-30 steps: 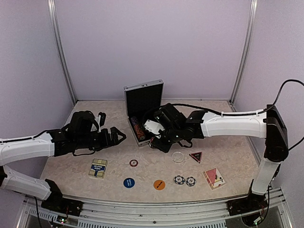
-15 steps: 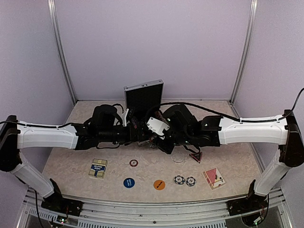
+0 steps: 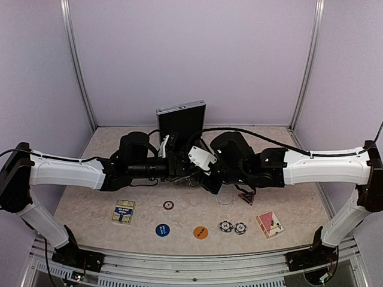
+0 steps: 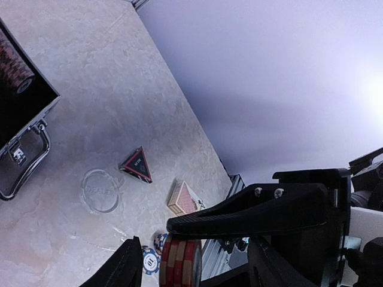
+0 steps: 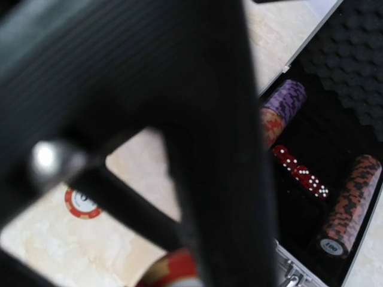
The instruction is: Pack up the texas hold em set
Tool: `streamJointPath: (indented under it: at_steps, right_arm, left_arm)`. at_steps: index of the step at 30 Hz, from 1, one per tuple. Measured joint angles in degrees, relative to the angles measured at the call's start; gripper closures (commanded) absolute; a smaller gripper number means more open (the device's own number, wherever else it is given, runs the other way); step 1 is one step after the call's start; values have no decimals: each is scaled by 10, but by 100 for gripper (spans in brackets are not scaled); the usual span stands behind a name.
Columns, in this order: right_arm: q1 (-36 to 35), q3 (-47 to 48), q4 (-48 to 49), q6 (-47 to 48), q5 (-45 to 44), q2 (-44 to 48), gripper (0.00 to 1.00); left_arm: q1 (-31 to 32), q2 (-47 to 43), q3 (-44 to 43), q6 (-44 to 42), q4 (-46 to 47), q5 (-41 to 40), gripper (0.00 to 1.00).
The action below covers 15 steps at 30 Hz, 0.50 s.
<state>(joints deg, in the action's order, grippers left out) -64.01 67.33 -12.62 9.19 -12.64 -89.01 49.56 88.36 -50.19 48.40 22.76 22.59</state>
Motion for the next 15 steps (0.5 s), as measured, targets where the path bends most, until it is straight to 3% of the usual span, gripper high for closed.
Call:
streamJointPath:
  at_steps: [3,10,13,15]
  right_arm:
    - [0,0,3,0,-1,0,64]
    - [0,-2,5,0,-3,5,64]
    - [-1,-4,7,0,-5,10,64]
    - [-2,-5,8,1,-5,12,64]
  left_arm:
    - [2,2,0,5,16,10,52]
    - [3,2,0,13,28,14,62]
    - [3,2,0,14,30,14,70]
    - [3,2,1,16,30,13,82]
